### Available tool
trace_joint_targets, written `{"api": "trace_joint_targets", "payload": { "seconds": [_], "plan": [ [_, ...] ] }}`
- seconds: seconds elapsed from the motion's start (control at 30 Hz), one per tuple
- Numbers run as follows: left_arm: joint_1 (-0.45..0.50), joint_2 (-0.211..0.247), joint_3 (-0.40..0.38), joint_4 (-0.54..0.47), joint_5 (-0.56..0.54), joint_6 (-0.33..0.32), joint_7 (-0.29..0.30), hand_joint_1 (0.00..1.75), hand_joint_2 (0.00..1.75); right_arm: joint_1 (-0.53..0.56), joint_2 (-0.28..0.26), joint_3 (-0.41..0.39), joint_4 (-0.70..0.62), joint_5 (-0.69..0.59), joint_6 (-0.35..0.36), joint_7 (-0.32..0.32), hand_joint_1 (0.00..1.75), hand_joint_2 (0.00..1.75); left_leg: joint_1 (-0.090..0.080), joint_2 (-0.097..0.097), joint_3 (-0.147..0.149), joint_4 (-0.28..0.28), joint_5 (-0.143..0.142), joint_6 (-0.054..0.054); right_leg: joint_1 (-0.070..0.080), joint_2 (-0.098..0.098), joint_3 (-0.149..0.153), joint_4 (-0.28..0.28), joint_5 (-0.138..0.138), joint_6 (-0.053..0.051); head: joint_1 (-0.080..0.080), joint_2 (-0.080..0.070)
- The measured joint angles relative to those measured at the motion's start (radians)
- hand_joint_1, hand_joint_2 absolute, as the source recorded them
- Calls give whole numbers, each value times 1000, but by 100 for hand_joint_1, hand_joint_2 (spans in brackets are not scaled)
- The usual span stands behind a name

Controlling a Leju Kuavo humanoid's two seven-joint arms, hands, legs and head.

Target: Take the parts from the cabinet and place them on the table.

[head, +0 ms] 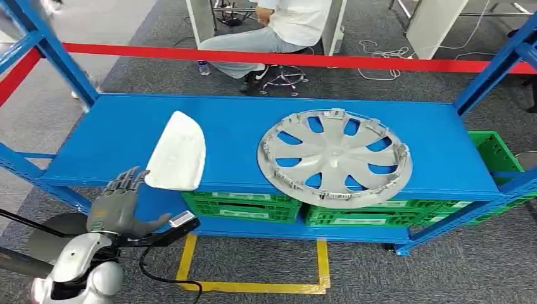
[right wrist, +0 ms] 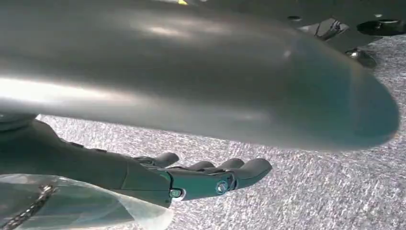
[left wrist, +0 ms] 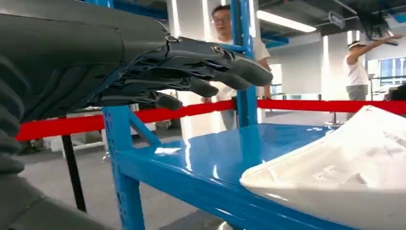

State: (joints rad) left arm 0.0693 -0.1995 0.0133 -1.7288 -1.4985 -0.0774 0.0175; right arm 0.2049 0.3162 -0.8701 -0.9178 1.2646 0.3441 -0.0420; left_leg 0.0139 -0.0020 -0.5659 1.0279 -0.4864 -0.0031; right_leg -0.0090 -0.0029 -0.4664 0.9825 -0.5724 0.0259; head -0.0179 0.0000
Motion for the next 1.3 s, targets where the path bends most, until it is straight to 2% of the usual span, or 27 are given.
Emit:
{"api": "trace_joint_targets", "payload": {
  "seconds": [0.43, 0.57, 0.73, 0.93, 1.3],
  "plan": [
    [-22, -17, 32, 10, 0, -29, 3, 0, 0, 0, 0, 0, 0, -8, 6, 6, 0, 0, 0, 0, 0, 0, 0, 0, 0, 0, 0, 0, 0, 0, 0, 0],
    [-35, -16, 32, 23, -47, -35, 3, 0, 0, 0, 0, 0, 0, -1, 6, 4, 0, 0, 0, 0, 0, 0, 0, 0, 0, 0, 0, 0, 0, 0, 0, 0],
    [-43, 9, -17, 42, -70, -49, 48, 0, 0, -2, 0, -1, 0, 20, 6, -14, 0, 0, 0, 0, 0, 0, 0, 0, 0, 0, 0, 0, 0, 0, 0, 0],
    [-50, 44, -78, 61, -70, -55, 74, 0, 0, -8, -1, -12, 0, 47, 6, -29, 0, 0, 0, 0, 0, 0, 0, 0, 0, 0, 0, 0, 0, 0, 0, 0],
    [-57, 77, -129, 82, -70, -61, 81, 0, 0, -13, -1, -34, 2, 57, 6, -35, 0, 0, 0, 0, 0, 0, 0, 0, 0, 0, 0, 0, 0, 0, 0, 0]
  ]
}}
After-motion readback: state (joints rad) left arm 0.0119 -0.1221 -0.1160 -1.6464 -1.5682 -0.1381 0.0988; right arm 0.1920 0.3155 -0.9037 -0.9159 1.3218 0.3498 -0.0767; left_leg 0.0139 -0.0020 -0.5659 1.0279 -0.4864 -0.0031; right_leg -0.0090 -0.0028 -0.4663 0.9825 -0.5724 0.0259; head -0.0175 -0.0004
